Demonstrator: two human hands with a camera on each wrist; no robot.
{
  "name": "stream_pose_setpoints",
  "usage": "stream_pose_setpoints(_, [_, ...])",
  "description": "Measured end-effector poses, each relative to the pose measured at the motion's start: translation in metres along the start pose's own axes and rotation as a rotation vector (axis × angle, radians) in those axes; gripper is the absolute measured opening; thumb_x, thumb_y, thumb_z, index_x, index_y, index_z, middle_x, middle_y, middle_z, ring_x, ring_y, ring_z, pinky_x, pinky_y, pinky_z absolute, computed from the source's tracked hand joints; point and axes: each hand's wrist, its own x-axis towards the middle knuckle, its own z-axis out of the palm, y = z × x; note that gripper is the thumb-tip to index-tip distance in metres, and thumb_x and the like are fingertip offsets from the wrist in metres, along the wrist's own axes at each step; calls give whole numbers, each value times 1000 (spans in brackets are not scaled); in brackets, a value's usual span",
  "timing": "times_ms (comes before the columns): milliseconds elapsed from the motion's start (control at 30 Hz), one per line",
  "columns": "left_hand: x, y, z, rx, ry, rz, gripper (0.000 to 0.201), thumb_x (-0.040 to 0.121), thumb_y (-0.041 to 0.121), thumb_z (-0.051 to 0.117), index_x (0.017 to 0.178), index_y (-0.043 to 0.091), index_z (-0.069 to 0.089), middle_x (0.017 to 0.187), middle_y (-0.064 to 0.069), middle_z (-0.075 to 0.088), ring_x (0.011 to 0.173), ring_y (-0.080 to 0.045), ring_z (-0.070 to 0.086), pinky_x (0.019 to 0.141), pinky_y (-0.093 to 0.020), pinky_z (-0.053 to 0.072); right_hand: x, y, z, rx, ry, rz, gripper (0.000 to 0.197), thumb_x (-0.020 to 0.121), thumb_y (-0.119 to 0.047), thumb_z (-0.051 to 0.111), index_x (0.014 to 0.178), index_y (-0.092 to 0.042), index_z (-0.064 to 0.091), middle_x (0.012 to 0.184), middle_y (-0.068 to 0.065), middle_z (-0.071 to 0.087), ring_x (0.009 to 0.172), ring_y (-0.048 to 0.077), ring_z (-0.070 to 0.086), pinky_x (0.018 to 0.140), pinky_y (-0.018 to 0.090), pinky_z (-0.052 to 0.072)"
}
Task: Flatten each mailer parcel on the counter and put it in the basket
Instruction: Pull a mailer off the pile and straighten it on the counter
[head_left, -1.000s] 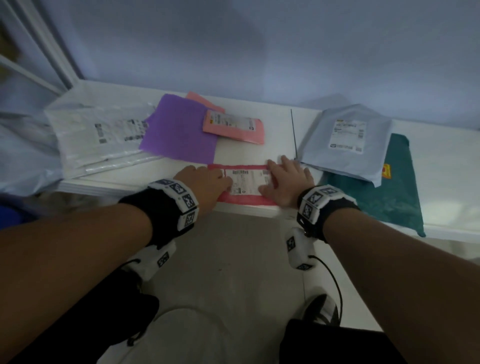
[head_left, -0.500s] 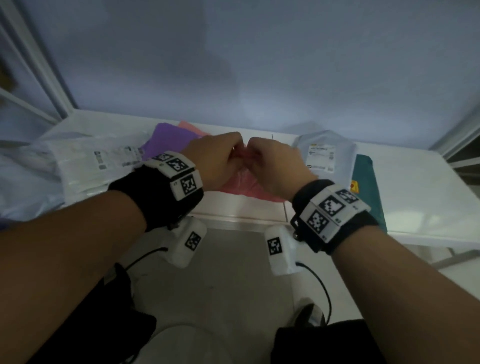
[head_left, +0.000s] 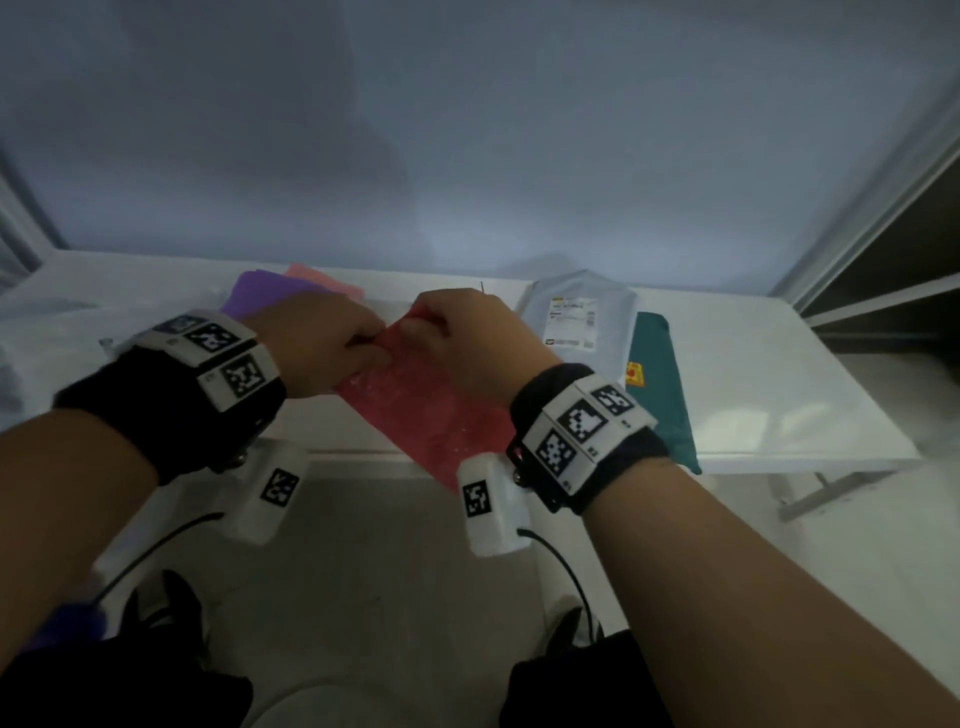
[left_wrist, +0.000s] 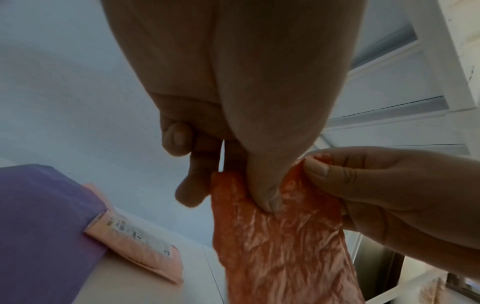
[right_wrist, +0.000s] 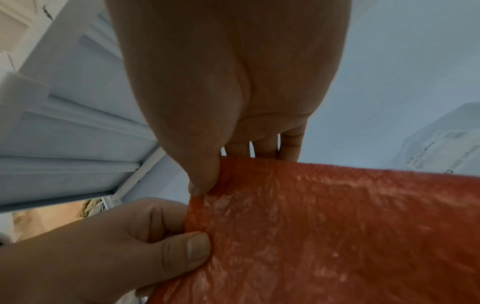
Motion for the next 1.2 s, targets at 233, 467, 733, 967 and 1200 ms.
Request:
stream_pose_setpoints(233, [3, -16, 5, -191, 51, -10, 20, 95, 27, 55, 75, 22, 56, 73, 7, 57, 71, -17, 55, 70, -31, 38, 7, 13, -1, -54, 166, 20, 17, 97, -26, 51, 100, -21, 68, 99, 1, 70, 93, 23, 63, 85, 41, 51])
stream_pose_setpoints(467, [2, -23, 6, -93, 26, 30, 13, 95, 29, 55, 87, 22, 64, 84, 3, 63, 78, -17, 55, 73, -29, 42, 10, 10, 9, 11, 102, -3, 10, 94, -27, 57, 102, -24, 62, 91, -5, 67, 84, 18, 64, 80, 41, 54])
stream_pose_setpoints(733, [5, -33, -5, -154, 79, 38, 15, 94, 29, 58, 81, 24, 65, 78, 7, 63, 71, -8, 56, 65, -19, 36, 20, 6, 15, -67, 235, -35, 11, 93, -23, 55, 85, -21, 63, 85, -1, 68, 82, 23, 62, 77, 41, 52])
stream_pose_setpoints(967, [7, -38, -2, -196, 57, -6, 26, 92, 22, 62, 69, 32, 55, 63, 17, 58, 59, 7, 50, 58, -8, 35, 18, 13, 11, -78, 117, -2, 16, 96, -15, 50, 97, -16, 66, 98, 4, 68, 91, 23, 62, 79, 36, 50])
stream_pose_setpoints(1200, [1, -45, -17, -259, 41, -41, 20, 91, 29, 61, 72, 32, 63, 58, 16, 63, 61, -4, 60, 54, -11, 35, 25, 7, 13, -43, 243, -64, 10, 93, -18, 54, 86, -20, 61, 86, 3, 67, 81, 24, 62, 74, 40, 52])
